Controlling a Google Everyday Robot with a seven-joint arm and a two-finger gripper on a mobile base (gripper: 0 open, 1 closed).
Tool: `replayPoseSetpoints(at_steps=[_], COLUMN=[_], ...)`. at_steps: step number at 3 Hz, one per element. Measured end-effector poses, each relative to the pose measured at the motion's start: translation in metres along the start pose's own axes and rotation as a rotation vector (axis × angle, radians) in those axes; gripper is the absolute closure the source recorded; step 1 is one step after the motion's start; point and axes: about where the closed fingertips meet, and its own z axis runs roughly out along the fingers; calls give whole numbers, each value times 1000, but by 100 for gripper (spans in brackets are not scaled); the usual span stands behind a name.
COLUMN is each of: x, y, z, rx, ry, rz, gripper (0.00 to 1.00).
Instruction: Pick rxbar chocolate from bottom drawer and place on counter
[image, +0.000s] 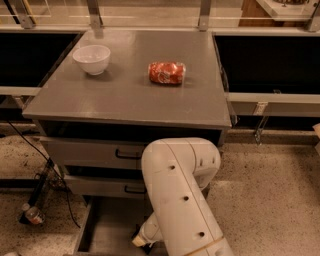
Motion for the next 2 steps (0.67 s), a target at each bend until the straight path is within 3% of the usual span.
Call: replayPoseSetpoints(at_steps=[1,2], x=[5,11], y=[-3,-4], z=[4,14], rx=[-9,-22], ry=[8,33], rz=[12,23], gripper=[42,41])
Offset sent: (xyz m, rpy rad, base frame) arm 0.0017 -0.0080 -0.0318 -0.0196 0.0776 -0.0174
